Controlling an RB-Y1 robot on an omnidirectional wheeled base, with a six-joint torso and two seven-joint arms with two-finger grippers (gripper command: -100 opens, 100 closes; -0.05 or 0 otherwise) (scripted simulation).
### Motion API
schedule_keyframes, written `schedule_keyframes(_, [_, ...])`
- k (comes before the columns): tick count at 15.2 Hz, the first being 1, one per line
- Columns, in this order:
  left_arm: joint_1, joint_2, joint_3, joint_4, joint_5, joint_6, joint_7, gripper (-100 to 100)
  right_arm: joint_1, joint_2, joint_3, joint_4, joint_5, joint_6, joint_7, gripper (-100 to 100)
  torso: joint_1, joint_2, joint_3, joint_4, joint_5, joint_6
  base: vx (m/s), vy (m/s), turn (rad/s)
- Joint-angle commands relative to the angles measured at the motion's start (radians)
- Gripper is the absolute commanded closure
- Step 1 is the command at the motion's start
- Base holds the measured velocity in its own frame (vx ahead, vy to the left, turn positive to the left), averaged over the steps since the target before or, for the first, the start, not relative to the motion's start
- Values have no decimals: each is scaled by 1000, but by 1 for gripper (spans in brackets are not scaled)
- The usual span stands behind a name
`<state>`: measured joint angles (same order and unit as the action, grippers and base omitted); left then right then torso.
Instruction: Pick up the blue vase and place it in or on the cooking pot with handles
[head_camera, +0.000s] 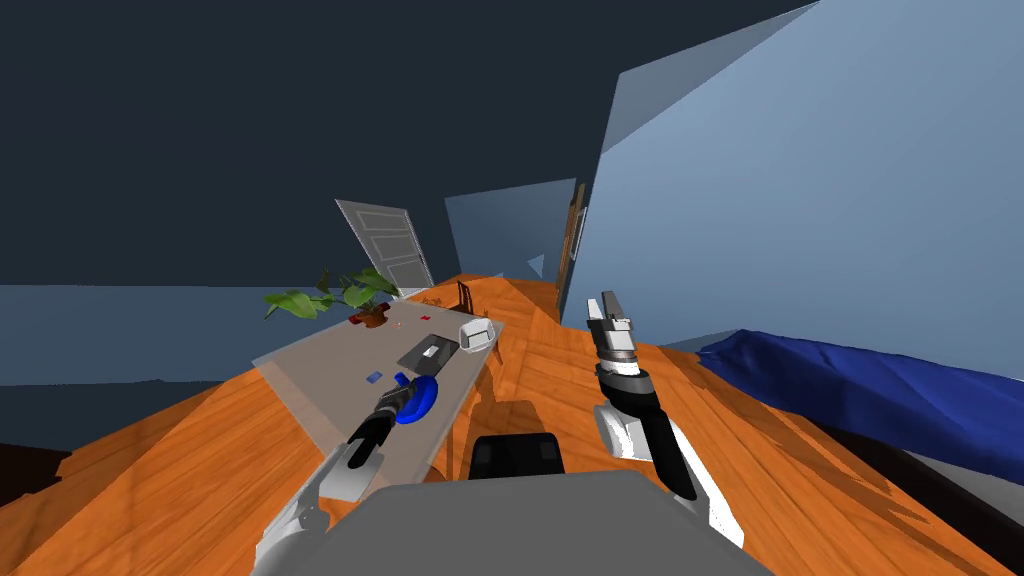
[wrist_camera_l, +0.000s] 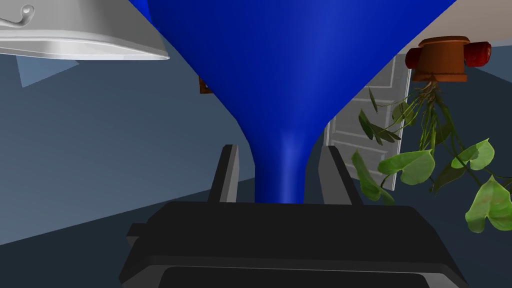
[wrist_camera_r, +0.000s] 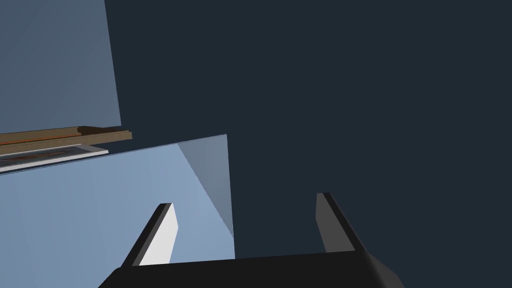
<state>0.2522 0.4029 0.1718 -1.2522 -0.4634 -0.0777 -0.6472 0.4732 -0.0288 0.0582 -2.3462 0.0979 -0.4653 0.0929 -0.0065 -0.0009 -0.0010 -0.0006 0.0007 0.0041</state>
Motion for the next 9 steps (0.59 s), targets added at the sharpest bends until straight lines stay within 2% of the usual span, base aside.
schedule_keyframes(1, [-2, 33, -18, -21, 10, 0, 27, 100, 0, 0, 0, 0, 0, 0, 0, 0, 0, 0, 0, 0, 0, 0, -90, -164, -171])
schedule_keyframes(4, [3, 89, -45, -57, 27, 2, 69, 100, 0, 0, 0, 0, 0, 0, 0, 0, -3, 1, 2, 2, -3, 1, -61, -104, -163])
schedule_keyframes(9, [13, 199, -96, -127, 65, 8, 153, 100, 0, 0, 0, 0, 0, 0, 0, 0, 1, 4, 4, 3, -3, 1, -65, -40, -170])
